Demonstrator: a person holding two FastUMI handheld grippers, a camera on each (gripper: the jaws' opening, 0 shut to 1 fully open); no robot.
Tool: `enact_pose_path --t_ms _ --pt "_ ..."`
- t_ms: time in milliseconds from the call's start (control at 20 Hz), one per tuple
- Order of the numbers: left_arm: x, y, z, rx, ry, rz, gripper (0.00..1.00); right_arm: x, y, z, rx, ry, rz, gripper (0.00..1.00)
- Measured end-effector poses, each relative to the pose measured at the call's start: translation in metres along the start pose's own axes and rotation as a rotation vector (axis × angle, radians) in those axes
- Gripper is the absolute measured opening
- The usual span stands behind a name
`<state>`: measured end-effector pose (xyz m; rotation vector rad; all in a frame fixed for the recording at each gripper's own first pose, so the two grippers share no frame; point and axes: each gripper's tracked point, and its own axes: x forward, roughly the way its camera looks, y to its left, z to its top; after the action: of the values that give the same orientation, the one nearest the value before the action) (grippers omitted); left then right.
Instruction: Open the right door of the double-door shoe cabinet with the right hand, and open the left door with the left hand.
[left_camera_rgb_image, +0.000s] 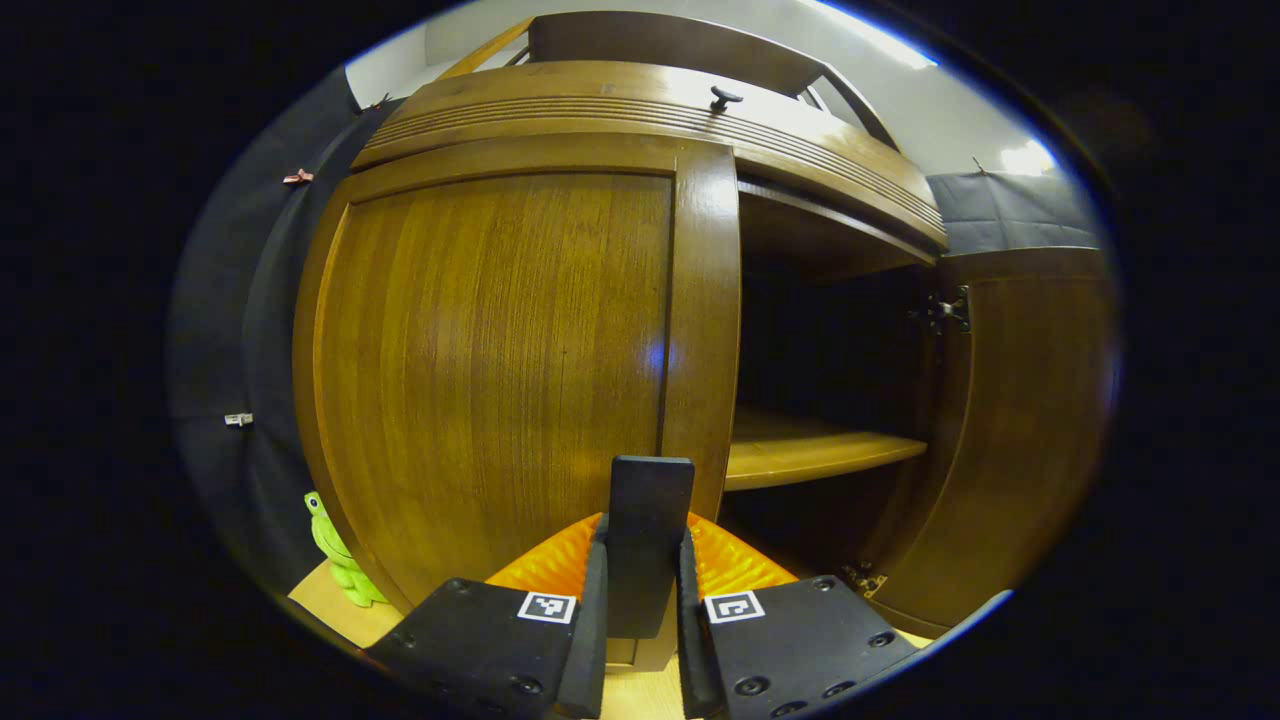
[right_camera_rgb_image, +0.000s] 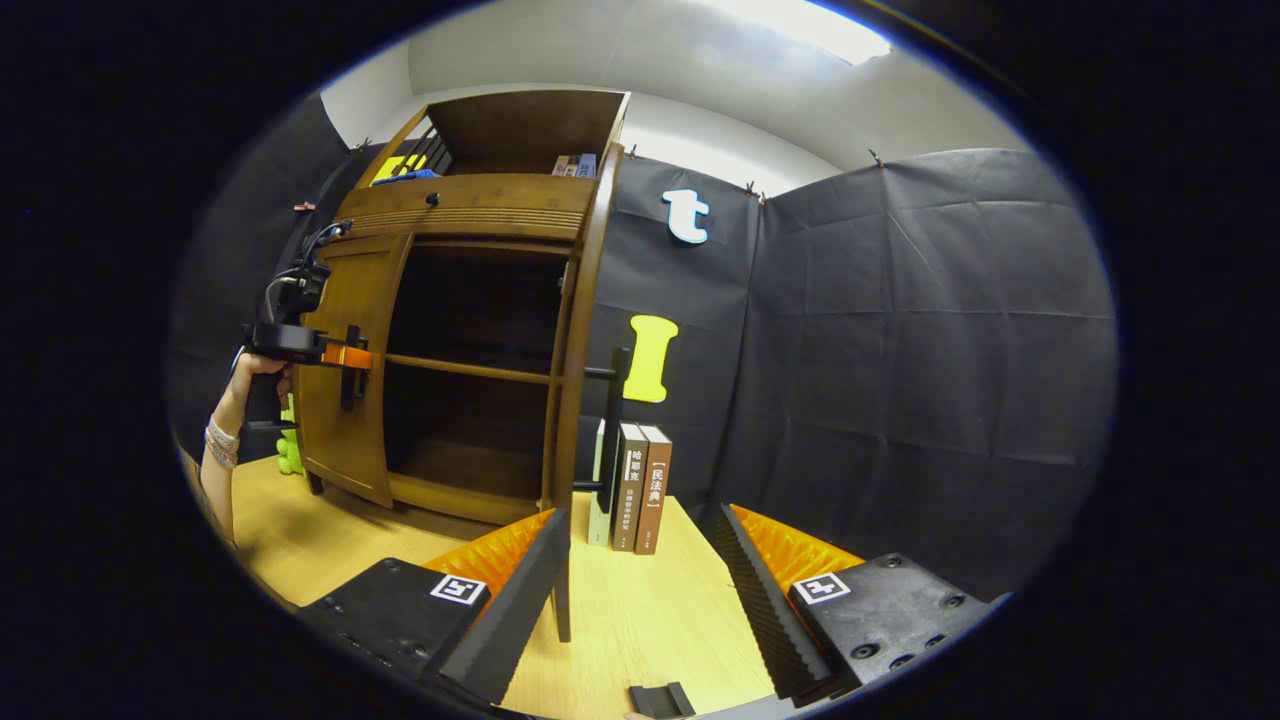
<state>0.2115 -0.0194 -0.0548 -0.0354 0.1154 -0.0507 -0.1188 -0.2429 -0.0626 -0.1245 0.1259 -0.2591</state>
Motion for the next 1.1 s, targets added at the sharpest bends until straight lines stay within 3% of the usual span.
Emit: enact_pose_path --t_ms 500,800,1100 --pt "-0.096 0.021 -0.005 0.017 -0.007 -0.086 0.33 -0.028 0.066 0.036 0.014 -0.066 0.122 0.95" --pt "-0.161 0.062 -0.009 0.009 -0.003 -0.097 0.33 -0.035 0.118 0.044 0.006 -0.068 0.215 0.95" --pt "-0.195 0.095 -0.012 0.016 0.014 -0.071 0.3 -0.037 0.161 0.054 0.013 -0.112 0.276 0.95"
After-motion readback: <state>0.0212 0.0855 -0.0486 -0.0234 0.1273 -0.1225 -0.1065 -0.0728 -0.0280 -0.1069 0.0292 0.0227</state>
